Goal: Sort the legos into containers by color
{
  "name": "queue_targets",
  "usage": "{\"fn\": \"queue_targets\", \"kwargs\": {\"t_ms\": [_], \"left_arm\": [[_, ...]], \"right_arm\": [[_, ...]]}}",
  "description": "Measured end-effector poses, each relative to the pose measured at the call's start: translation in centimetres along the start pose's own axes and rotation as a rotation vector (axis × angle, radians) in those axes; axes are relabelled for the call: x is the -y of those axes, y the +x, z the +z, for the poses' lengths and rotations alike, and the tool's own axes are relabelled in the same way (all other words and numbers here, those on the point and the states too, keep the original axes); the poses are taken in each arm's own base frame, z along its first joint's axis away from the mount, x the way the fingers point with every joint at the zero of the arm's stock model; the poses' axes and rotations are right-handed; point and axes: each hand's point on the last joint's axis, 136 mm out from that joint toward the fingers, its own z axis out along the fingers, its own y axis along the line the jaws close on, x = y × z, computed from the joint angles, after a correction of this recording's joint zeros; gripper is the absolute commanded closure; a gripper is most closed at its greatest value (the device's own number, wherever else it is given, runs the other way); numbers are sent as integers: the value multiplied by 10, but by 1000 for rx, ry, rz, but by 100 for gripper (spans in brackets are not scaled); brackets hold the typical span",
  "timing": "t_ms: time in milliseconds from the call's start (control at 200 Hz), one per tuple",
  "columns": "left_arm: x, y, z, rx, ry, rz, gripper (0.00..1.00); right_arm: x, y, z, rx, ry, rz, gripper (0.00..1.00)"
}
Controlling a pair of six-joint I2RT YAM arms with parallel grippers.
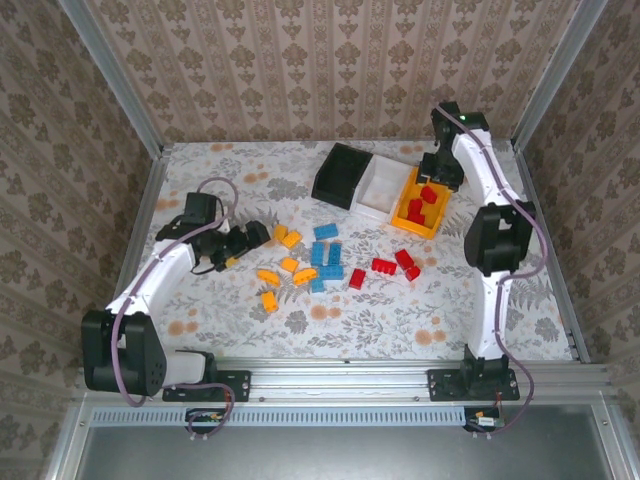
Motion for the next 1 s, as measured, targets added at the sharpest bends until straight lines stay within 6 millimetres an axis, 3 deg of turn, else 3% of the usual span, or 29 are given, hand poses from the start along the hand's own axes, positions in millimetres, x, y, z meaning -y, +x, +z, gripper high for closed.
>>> {"fn": "queue_targets", "kwargs": {"t_ms": [110,210,370,500,570,700,1000], "left_arm": [[13,3,4,-18,14,43,0],[30,1,14,-51,24,101,0],[59,9,35,-139,-7,245,0],[84,14,60,-219,-81,385,0],[93,20,75,-260,-121,448,0],[103,27,100,-324,-181,504,0],[109,8,147,-363,-284,441,1]], "right_arm": [[-9,36,-25,-6,-44,-34,41],[-18,80,-27,-57,-63,-79,41],[-28,151,6,-209,-61,-130,40],[-19,192,31,-311,-41,-98,40],[-15,202,34,-330,-40,-72,40],[-14,204,24,-289,-67,-46,40],[-14,202,0,-209,-112,-19,40]]}}
